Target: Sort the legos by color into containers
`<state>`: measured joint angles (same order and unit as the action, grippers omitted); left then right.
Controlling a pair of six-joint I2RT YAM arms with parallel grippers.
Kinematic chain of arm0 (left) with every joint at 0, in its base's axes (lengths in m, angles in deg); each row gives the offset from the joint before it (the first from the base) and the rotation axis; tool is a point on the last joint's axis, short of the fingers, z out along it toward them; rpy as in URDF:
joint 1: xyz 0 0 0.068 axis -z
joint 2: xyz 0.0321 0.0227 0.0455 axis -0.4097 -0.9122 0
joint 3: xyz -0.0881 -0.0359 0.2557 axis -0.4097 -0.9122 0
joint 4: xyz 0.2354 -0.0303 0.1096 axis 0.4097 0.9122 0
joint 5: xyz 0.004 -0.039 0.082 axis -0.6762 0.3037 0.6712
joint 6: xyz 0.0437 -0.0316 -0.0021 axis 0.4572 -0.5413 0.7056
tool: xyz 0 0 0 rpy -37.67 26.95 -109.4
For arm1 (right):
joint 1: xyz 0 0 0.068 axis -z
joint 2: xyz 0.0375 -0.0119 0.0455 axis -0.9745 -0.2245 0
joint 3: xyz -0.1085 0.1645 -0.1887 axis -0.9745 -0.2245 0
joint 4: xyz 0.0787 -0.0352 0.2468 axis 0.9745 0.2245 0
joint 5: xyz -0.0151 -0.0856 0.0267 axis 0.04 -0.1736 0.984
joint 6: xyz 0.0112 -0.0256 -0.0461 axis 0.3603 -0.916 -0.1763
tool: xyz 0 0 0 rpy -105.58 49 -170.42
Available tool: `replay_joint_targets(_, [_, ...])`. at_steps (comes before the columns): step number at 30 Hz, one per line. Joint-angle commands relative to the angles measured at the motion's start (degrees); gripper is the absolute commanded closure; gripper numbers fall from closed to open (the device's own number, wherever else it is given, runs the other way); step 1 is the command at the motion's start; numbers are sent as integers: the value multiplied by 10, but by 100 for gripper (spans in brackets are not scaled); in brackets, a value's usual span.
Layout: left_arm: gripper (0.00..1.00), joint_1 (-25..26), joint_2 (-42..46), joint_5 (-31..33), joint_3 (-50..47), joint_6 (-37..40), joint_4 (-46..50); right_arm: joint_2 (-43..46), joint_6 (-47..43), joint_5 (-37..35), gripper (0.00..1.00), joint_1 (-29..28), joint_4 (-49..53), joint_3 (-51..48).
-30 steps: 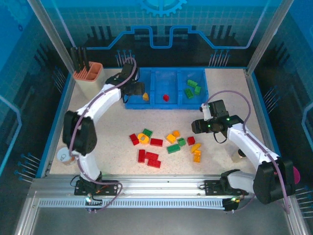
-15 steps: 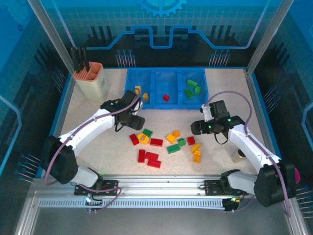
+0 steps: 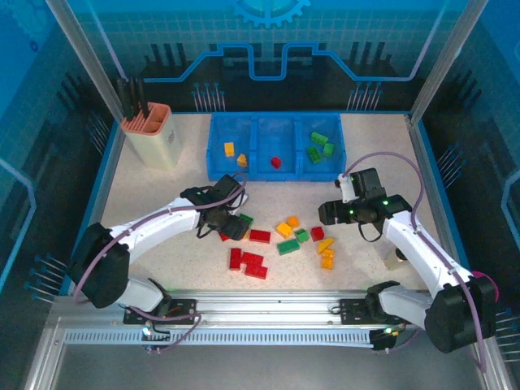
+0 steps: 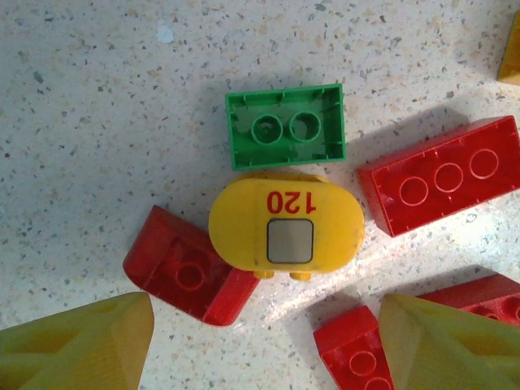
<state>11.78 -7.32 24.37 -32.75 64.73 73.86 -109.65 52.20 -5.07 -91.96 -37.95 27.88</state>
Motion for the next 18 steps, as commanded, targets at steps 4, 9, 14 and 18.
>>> replay_joint_targets(4, [21, 3, -38, -17, -3, 21, -33, 11, 3, -9, 16, -1, 21, 14])
replay_joint_targets(9, [19, 3, -67, -20, 5, 31, -43, 12, 2, -16, 16, 0, 24, 9])
replay_joint_targets(14, [19, 4, -86, -27, 7, 33, -50, 11, 1, -21, 16, 0, 23, 9])
replay_joint_targets(18, [19, 4, -99, -32, 11, 37, -51, 4, -1, -21, 15, 1, 18, 8])
